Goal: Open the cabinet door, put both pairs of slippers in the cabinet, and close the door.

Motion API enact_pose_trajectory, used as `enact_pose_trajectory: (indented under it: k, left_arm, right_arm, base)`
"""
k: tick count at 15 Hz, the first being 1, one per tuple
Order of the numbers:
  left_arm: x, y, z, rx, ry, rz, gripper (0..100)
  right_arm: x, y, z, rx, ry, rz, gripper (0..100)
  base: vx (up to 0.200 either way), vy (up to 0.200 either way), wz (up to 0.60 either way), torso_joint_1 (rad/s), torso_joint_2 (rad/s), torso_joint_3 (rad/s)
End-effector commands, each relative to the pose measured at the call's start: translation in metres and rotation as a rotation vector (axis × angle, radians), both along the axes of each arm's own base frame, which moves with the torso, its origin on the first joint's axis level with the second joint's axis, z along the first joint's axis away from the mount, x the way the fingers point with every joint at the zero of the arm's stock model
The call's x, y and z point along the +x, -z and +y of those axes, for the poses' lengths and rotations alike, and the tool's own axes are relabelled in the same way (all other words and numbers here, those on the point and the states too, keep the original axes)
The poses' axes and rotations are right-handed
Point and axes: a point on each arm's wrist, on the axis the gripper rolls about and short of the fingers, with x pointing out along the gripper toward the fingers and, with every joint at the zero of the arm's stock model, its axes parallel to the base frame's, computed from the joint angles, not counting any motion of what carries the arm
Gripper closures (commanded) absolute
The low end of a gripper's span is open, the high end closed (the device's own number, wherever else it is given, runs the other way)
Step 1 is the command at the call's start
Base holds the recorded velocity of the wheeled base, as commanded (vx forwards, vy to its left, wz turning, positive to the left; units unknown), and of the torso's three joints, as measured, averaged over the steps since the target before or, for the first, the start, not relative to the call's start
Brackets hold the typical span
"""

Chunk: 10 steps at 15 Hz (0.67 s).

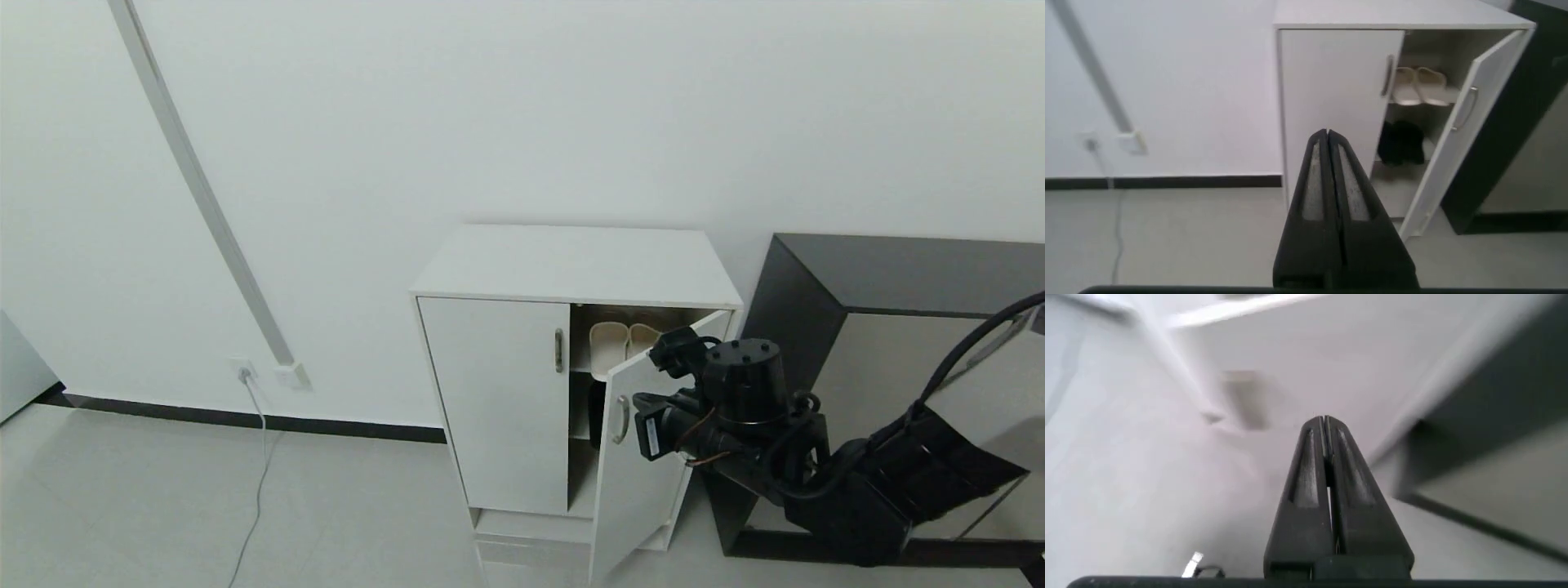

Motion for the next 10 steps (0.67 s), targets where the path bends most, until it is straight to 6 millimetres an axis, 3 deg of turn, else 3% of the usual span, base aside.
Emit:
enact_pose_trajectory:
  k: [1, 6, 10]
  left_arm:
    - [0.000, 0.000, 0.000, 0.000, -0.002, 0.000, 100]
    - [0.000, 0.000, 0.000, -0.002, 0.002, 0.000, 100]
    - [0.000, 0.000, 0.000, 0.001, 0.001, 0.000, 100]
  right_arm:
    - [-0.005, 0.011, -0.004, -0.015, 0.003, 0.017, 100]
    - [-0.040, 0.037, -0.029, -0.055, -0.012, 0.012, 100]
    - [-0.054, 0.043, -0.033, -0.063, -0.035, -0.003, 100]
  base:
    - [0.000, 0.000, 0.00, 0.000, 0.00, 0.000]
    - [0.000, 0.000, 0.00, 0.000, 0.00, 0.000]
    - [0.000, 0.000, 0.00, 0.000, 0.00, 0.000]
